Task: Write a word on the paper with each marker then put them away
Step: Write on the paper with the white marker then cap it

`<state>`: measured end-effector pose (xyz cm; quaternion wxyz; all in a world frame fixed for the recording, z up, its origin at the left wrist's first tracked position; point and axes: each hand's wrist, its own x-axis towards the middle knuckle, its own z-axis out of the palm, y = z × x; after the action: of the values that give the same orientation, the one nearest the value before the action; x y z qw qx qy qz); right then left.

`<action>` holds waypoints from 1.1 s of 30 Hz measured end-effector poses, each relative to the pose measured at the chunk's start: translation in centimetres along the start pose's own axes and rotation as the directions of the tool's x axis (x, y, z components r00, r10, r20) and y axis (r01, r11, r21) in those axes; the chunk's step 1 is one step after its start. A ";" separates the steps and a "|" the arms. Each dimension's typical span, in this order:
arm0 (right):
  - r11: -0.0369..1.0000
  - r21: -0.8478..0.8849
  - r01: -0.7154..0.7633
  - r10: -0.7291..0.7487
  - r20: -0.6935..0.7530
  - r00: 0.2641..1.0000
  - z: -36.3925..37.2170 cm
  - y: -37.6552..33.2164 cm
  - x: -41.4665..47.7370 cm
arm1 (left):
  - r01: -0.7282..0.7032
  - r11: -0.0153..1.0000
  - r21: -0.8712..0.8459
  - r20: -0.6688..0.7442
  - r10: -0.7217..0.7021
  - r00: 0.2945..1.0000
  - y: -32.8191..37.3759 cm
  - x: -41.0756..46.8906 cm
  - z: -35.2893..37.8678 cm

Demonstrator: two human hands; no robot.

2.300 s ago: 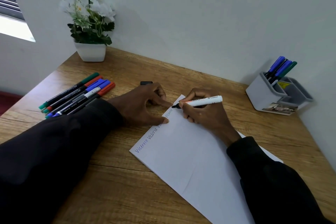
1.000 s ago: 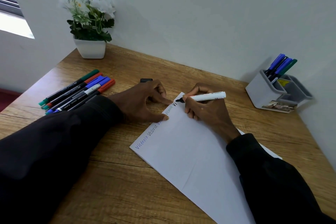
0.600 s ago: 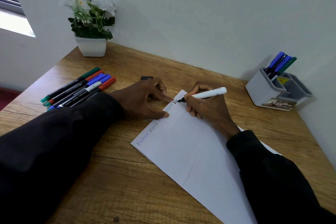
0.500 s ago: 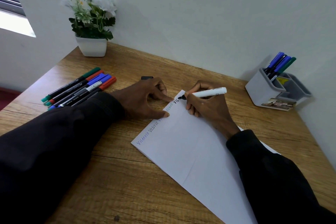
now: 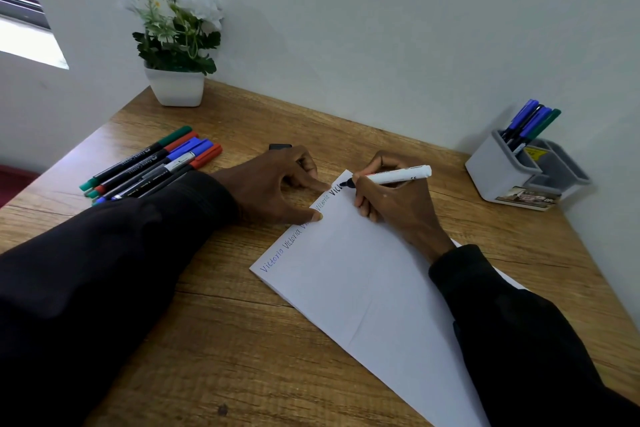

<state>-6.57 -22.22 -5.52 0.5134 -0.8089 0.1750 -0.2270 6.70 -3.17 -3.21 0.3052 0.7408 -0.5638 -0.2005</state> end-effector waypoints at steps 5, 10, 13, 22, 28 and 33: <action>1.000 -0.004 0.012 -0.012 0.016 1.000 -0.1 0.2 0.1 | 0.021 1.000 -0.014 0.025 -0.021 0.999 0.0 0.0 -0.1; 1.000 0.023 0.013 -0.013 -0.010 1.000 0.0 0.3 0.2 | 0.008 1.000 -0.021 0.026 -0.007 1.000 0.1 -0.1 -0.1; 1.000 0.003 -0.004 0.004 -0.010 1.000 0.0 0.3 0.2 | -0.008 1.000 -0.017 0.021 0.008 1.000 -0.1 0.1 0.1; 0.999 0.041 -0.007 0.008 -0.037 0.999 0.1 -0.1 0.2 | 0.014 1.000 -0.005 0.006 -0.014 1.000 0.0 0.2 0.2; 0.998 0.037 -0.049 0.051 -0.049 0.997 0.1 0.0 0.3 | 0.062 0.997 -0.043 0.030 -0.060 0.998 0.6 -0.2 -0.1; 0.998 0.024 -0.065 0.066 -0.056 0.996 0.2 -0.2 0.3 | 0.067 0.998 -0.002 0.041 -0.066 0.997 0.5 0.0 -0.1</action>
<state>-6.25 -22.17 -5.34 0.5244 -0.7902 0.2134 -0.2347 6.40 -3.26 -2.82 0.2880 0.7544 -0.5446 -0.2267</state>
